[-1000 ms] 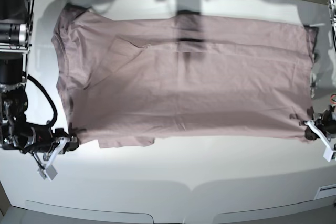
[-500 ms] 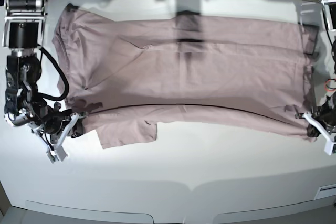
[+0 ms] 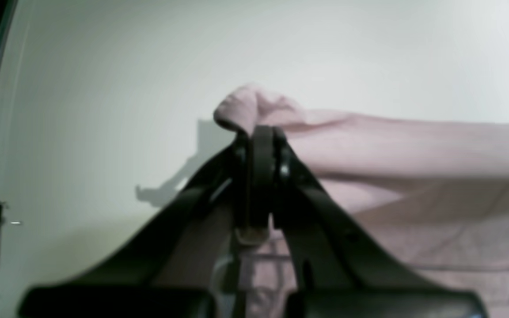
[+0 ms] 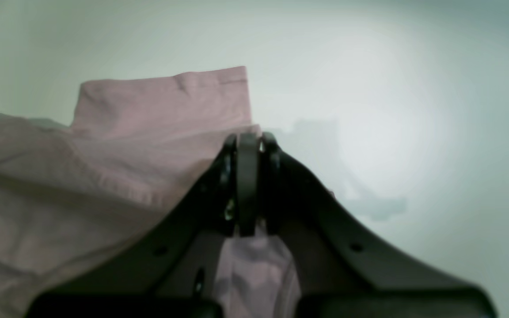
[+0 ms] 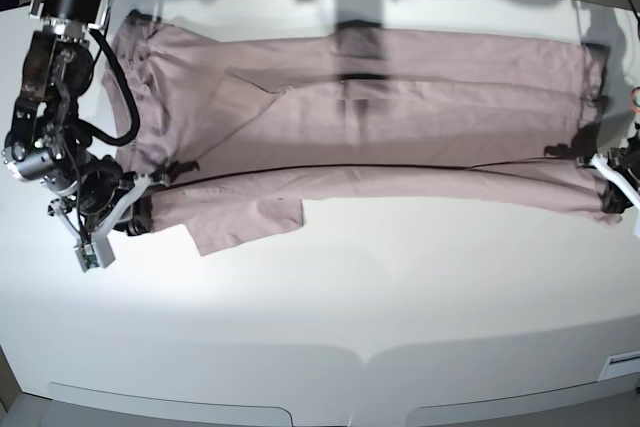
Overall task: Fold the T-shirt properly
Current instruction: 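Fold the hem over toward the collar edge with both grippers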
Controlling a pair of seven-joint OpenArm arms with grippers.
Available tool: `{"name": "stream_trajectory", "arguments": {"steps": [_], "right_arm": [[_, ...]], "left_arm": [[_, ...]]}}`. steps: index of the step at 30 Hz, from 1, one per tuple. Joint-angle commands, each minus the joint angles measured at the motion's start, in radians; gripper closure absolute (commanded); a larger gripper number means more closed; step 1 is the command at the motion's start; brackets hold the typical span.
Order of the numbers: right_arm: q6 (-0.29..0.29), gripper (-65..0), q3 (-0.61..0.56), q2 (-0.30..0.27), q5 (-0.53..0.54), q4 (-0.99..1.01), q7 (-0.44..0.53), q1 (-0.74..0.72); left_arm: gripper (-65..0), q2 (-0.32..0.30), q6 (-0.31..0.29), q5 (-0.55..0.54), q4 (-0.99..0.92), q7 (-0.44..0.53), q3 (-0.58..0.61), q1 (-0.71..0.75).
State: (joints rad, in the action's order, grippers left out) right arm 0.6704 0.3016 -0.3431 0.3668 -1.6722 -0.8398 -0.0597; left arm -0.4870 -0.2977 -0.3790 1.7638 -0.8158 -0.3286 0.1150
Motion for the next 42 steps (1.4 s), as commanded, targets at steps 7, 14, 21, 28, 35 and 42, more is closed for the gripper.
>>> {"name": "stream_trajectory", "arguments": {"steps": [7, 14, 21, 28, 35, 42], "right_arm": [[0.002, 0.0, 0.008, -0.014, 0.007, -0.123, 0.008, 0.117], [0.001, 0.0, 0.069, -0.014, 0.015, -0.148, 0.021, 0.203], [0.003, 0.0, 0.158, -0.014, 0.116, -0.167, -0.002, 0.229], [0.012, 0.0, 0.158, 0.014, 0.116, -0.235, -0.044, 0.229], [0.028, 0.0, 0.158, 0.057, 0.116, -0.306, -0.092, 0.246], [0.028, 0.0, 0.158, 0.058, 0.111, -0.359, -0.088, 0.322]], "left_arm": [[0.0, -0.020, 0.025, 0.039, 0.090, 0.021, -0.034, 0.085], [0.0, -0.020, 0.025, 0.033, 0.104, 0.023, -0.113, 0.141], [0.0, -0.020, 0.009, -0.014, 0.130, 0.022, -0.170, 0.189], [0.0, -0.019, 0.010, -0.014, 0.143, 0.012, -0.170, 0.216], [0.0, -0.017, 0.010, -0.014, 0.167, -0.007, -0.170, 0.221], [0.0, -0.018, 0.010, -0.014, 0.194, -0.022, -0.170, 0.242]]}}
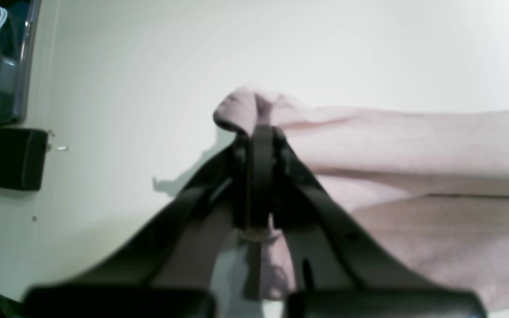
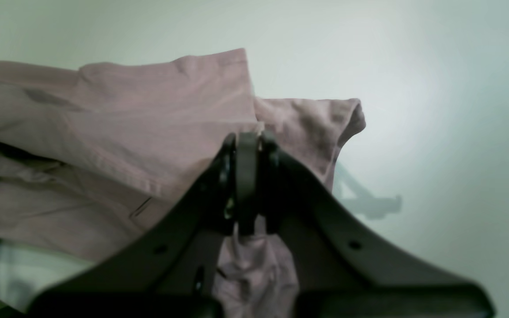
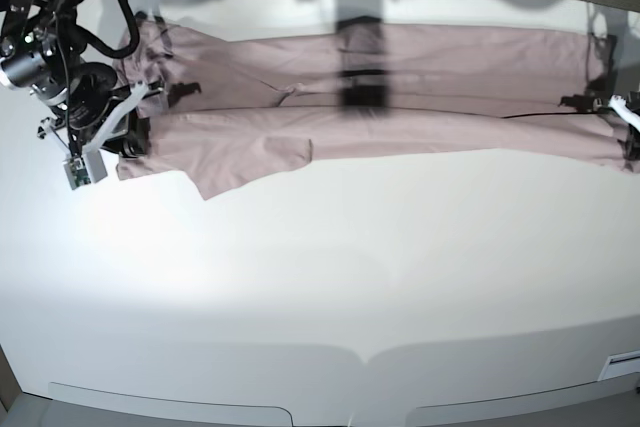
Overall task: Fold the T-shirt properly
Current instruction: 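Fold the hem over toward the collar edge with both grippers, then lay the folded hem down and open both grippers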
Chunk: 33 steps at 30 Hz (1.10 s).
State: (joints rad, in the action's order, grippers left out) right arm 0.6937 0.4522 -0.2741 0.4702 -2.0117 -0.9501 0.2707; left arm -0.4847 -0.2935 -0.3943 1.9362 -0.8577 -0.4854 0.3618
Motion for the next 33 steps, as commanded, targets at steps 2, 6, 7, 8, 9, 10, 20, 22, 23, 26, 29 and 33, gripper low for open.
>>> {"name": "stream_trajectory", "arguments": {"steps": [2, 6, 7, 8, 9, 10, 20, 22, 23, 26, 29, 33], "right_arm": [[0.004, 0.0, 0.017, -0.011, 0.009, -0.029, 0.027, 0.005], [0.004, 0.0, 0.075, -0.001, 0.010, -0.034, 0.039, 0.031], [0.004, 0.0, 0.095, 0.005, 0.009, -0.034, 0.039, 0.037], [0.004, 0.0, 0.117, 0.012, 0.010, -0.034, 0.051, 0.048], [0.004, 0.0, 0.140, 0.018, 0.011, -0.035, 0.067, 0.061], [0.004, 0.0, 0.159, 0.020, 0.017, -0.035, 0.079, 0.074], [0.004, 0.0, 0.202, 0.051, 0.091, -0.035, 0.079, 0.191], [0.004, 0.0, 0.202, 0.070, 0.091, -0.035, 0.078, 0.198], [0.004, 0.0, 0.202, 0.080, 0.085, -0.035, 0.075, 0.198], [0.004, 0.0, 0.202, 0.101, 0.084, -0.032, 0.064, 0.198], [0.004, 0.0, 0.202, 0.102, 0.084, -0.003, 0.036, 0.198], [0.004, 0.0, 0.202, 0.102, 0.085, 0.072, 0.021, 0.198]], "left_arm": [[0.0, -0.020, 0.006, 0.010, 0.058, 0.021, -0.013, 0.021], [0.0, -0.019, 0.025, 0.066, 0.127, 0.033, -0.013, 0.082], [0.0, -0.019, 0.026, 0.075, 0.130, 0.041, -0.013, 0.096], [0.0, -0.017, 0.027, 0.081, 0.130, 0.043, -0.013, 0.108], [0.0, -0.012, 0.029, 0.089, 0.130, 0.044, -0.013, 0.120], [0.0, -0.006, 0.029, 0.099, 0.130, 0.046, -0.013, 0.130], [0.0, 0.099, 0.028, 0.166, 0.130, 0.059, -0.013, 0.183], [0.0, 0.115, 0.028, 0.201, 0.129, 0.064, -0.013, 0.202], [0.0, 0.122, 0.029, 0.218, 0.129, 0.066, -0.013, 0.209], [0.0, 0.124, 0.029, 0.247, 0.128, 0.073, -0.013, 0.223], [0.0, 0.124, 0.029, 0.248, 0.115, 0.082, -0.013, 0.222], [0.0, 0.124, 0.029, 0.248, 0.063, 0.082, -0.013, 0.222]]}}
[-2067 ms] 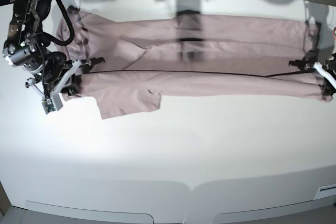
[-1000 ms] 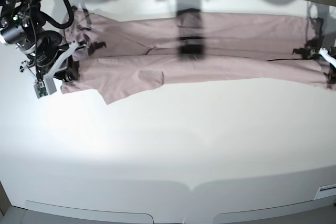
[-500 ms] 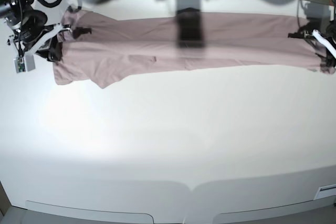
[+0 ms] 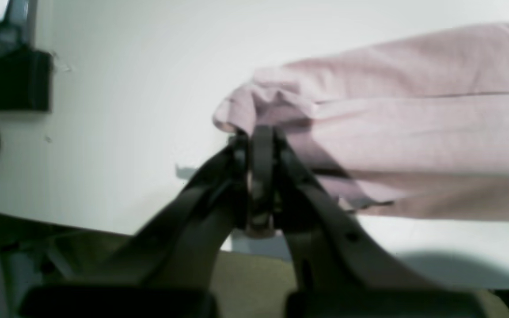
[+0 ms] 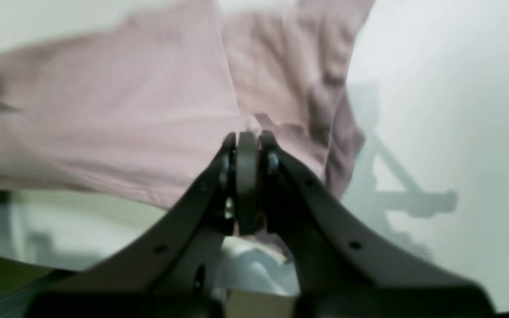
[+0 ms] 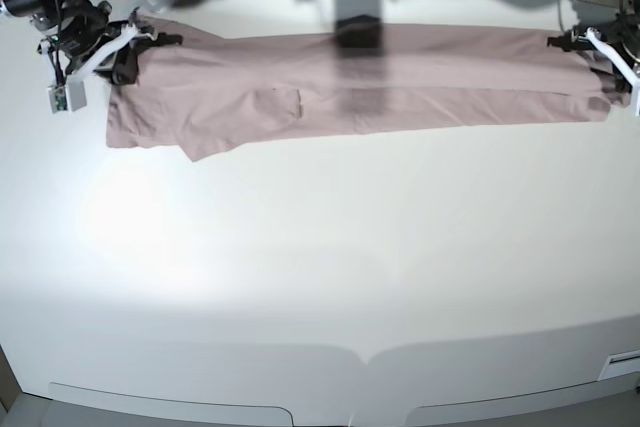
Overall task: Fold the T-shirt properly
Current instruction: 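Lay the folded hem down and open both grippers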
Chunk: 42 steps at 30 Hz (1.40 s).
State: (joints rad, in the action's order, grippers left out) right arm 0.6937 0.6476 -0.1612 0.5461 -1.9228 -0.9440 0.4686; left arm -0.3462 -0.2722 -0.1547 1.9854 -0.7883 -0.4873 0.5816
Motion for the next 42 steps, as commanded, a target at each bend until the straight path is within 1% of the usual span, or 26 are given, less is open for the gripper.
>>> {"name": "stream_trajectory", "arguments": {"steps": [1, 4, 5, 6, 7, 8, 9, 10, 13, 17, 19, 22, 28, 30, 32, 33, 35, 38, 40, 42], "right_arm": [[0.004, 0.0, 0.006, -0.011, 0.009, 0.003, 0.015, 0.000], [0.004, -0.7, 0.006, -0.017, 0.027, 0.042, -0.018, 0.000], [0.004, -8.0, 0.006, -0.019, 0.035, 0.046, -0.027, 0.000], [0.004, -14.4, 0.006, -0.019, 0.035, 0.048, -0.026, 0.000], [0.004, -19.2, 0.006, -0.019, 0.034, 0.048, -0.025, 0.000], [0.004, -21.8, 0.006, -0.019, 0.034, 0.048, -0.025, 0.000], [0.004, -22.4, 0.006, -0.019, 0.034, 0.048, -0.025, 0.000], [0.004, -22.4, 0.006, -0.019, 0.034, 0.048, -0.025, 0.000], [0.004, -22.4, 0.006, -0.019, 0.034, 0.048, -0.026, 0.000], [0.004, -22.4, 0.006, -0.019, 0.039, 0.047, -0.022, -0.005], [0.004, -22.4, 0.006, -0.020, 0.040, 0.047, -0.021, -0.013], [0.004, -22.4, 0.007, -0.019, 0.042, 0.045, -0.014, -0.038], [0.004, -22.4, 0.007, -0.019, 0.042, 0.040, -0.010, -0.120], [0.004, -22.4, 0.007, -0.019, 0.064, 0.040, -0.010, -0.145], [0.004, -22.4, 0.006, -0.019, 0.131, 0.040, -0.014, -0.166], [0.004, -22.4, 0.006, -0.019, 0.166, 0.040, -0.025, -0.175], [0.004, -22.4, 0.001, -0.016, 0.202, 0.040, -0.035, -0.189], [0.004, -22.4, -0.052, -0.013, 0.180, 0.040, -0.035, -0.197], [0.004, -22.4, -0.122, -0.013, 0.124, 0.040, -0.032, -0.197], [0.004, -22.4, -0.203, -0.013, 0.045, 0.040, -0.019, -0.197]], "left_arm": [[0.0, -0.014, 0.007, 0.008, -0.003, 0.012, -0.011, 0.003], [0.0, -0.015, 0.007, 0.008, -0.044, 0.012, -0.011, 0.003], [-2.5, -0.015, 0.007, 0.008, -0.055, 0.011, -0.011, 0.003], [-10.2, -0.015, 0.007, 0.008, -0.064, 0.011, -0.011, 0.003], [-17.8, -0.014, 0.007, 0.008, -0.069, 0.011, -0.011, 0.003], [-24.1, -0.014, 0.007, 0.008, -0.071, 0.011, -0.011, 0.003], [-28.4, -0.014, 0.007, 0.009, -0.071, 0.011, -0.011, 0.003], [-30.7, -0.014, 0.007, 0.009, -0.071, 0.010, -0.011, 0.003], [-31.1, -0.015, 0.007, 0.010, -0.071, -0.005, -0.011, 0.003], [-31.1, -0.014, 0.010, 0.007, -0.071, -0.003, -0.011, 0.000], [-31.1, -0.015, 0.021, -0.012, -0.069, 0.008, -0.011, 0.000], [-31.1, -0.015, 0.022, -0.055, -0.059, 0.034, -0.011, 0.000], [-31.1, -0.014, 0.023, -0.070, 0.028, 0.056, -0.011, 0.000], [-31.1, -0.014, 0.026, -0.142, 0.055, 0.056, -0.011, 0.000], [-31.1, -0.013, 0.021, -0.267, 0.056, 0.057, -0.010, 0.000], [-31.1, -0.009, 0.020, -0.304, 0.056, 0.057, -0.007, 0.000], [-31.1, 0.013, 0.018, -0.317, 0.052, 0.069, -0.007, -0.013], [-30.9, 0.031, 0.018, -0.314, 0.018, 0.076, -0.007, -0.043], [-30.9, 0.039, 0.018, -0.314, -0.018, 0.076, -0.007, -0.061], [-30.9, 0.053, 0.017, -0.306, -0.059, 0.076, -0.007, -0.076]]}}
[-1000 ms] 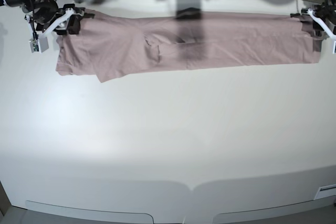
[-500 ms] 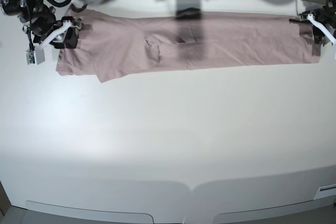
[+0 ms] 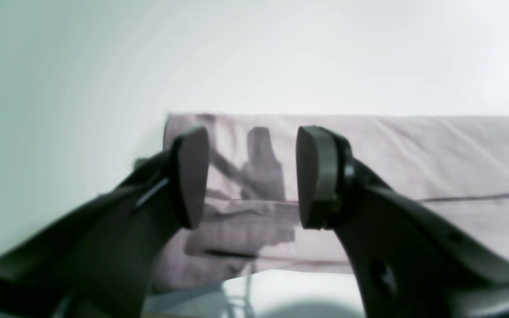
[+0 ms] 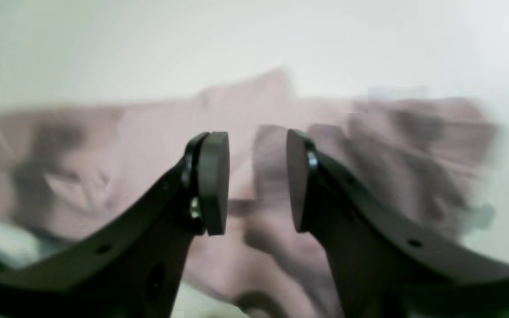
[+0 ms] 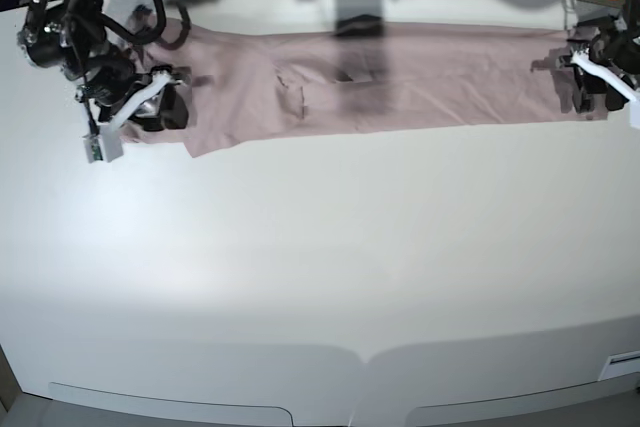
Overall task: Fold the T-shirt properly
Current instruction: 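Lay the folded hem down and open both grippers, then lower both grippers onto the ends of the folded strip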
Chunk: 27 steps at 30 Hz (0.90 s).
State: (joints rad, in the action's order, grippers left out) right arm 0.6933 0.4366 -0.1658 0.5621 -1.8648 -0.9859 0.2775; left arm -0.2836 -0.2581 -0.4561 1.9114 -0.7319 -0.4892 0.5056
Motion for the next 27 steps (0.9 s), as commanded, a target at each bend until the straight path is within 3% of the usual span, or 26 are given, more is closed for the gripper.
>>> {"name": "stream_trajectory", "arguments": {"steps": [1, 5, 12, 21, 27], "right_arm": [[0.005, -22.4, -0.032, -0.009, -0.012, -0.018, 0.035, -0.006], [0.005, -22.4, -0.151, -0.008, -0.108, -0.018, 0.050, -0.005], [-0.078, -22.4, -0.203, -0.009, -0.284, -0.018, 0.067, 0.043], [-0.081, -22.6, -0.201, -0.009, -0.298, 0.038, 0.178, 0.102], [-0.081, -22.5, -0.201, -0.009, -0.298, 0.179, 0.183, 0.038]], "left_arm": [[-30.9, -0.001, 0.000, -0.005, -0.006, 0.017, -0.005, -0.007], [-30.9, 0.006, -0.027, -0.005, -0.082, 0.011, -0.004, -0.012], [-30.9, 0.018, -0.046, -0.004, -0.100, -0.016, 0.000, -0.013], [-30.9, 0.050, -0.087, 0.024, -0.110, 0.020, 0.050, -0.013], [-30.9, 0.050, -0.048, 0.197, -0.267, 0.018, 0.203, -0.097]]}}
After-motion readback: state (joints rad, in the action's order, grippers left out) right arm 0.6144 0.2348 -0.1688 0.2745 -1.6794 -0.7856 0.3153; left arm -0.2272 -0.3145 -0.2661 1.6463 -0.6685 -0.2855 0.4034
